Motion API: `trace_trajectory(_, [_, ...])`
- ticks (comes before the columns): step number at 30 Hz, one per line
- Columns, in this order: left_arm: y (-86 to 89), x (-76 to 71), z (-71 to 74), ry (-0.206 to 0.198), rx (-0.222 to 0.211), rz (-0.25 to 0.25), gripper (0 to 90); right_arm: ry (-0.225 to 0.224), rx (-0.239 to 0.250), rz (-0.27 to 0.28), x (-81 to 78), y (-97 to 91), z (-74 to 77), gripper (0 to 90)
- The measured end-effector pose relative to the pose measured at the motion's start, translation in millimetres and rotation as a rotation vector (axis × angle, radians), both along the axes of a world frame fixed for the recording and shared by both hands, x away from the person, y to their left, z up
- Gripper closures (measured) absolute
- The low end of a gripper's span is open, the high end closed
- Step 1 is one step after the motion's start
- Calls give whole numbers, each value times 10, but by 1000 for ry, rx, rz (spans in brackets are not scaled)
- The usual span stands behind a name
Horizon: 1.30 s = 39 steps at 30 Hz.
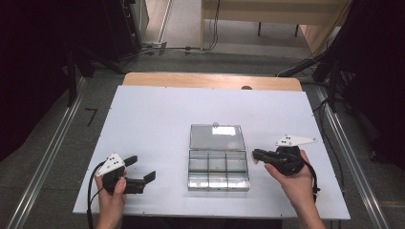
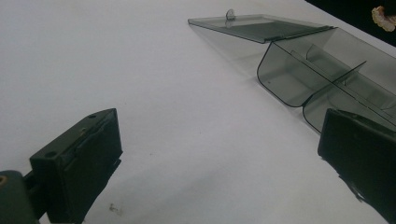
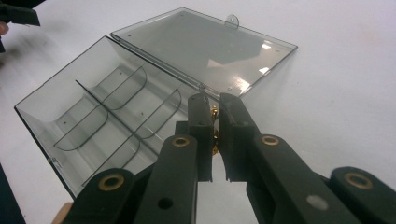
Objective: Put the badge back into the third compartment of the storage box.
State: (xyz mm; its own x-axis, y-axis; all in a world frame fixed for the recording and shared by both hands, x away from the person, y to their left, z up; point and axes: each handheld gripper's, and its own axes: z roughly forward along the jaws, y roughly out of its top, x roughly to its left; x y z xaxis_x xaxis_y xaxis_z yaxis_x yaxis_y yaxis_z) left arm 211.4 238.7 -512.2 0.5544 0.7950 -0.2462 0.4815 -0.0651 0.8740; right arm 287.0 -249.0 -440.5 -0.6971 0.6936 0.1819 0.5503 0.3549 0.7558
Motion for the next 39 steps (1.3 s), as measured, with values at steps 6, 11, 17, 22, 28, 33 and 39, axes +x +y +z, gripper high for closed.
trace_trajectory(6, [-1, 0, 0, 0, 1, 0, 0, -3, 10, 7, -7, 45, 18, 824])
trace_trajectory(11, [-1, 0, 0, 0, 1, 0, 0, 1, 20, 14, -5, 71, 23, 824])
trace_trajectory(17, [-4, -2, 1, 1, 2, 3, 0, 3, 27, 27, -3, 105, 23, 824])
trace_trajectory(22, [-1, -2, 0, 0, 0, 1, 0, 11, 30, 35, 0, 152, 15, 824])
trace_trajectory(28, [-1, -2, 0, 0, -1, 0, 0, 17, 26, 49, 7, 200, -1, 824])
trace_trajectory(33, [-1, -2, 0, 0, 0, 1, 0, 22, 28, 57, 10, 237, -20, 824])
trace_trajectory(39, [-5, -3, 0, 0, 1, 3, 0, 29, 28, 67, 18, 273, -45, 823])
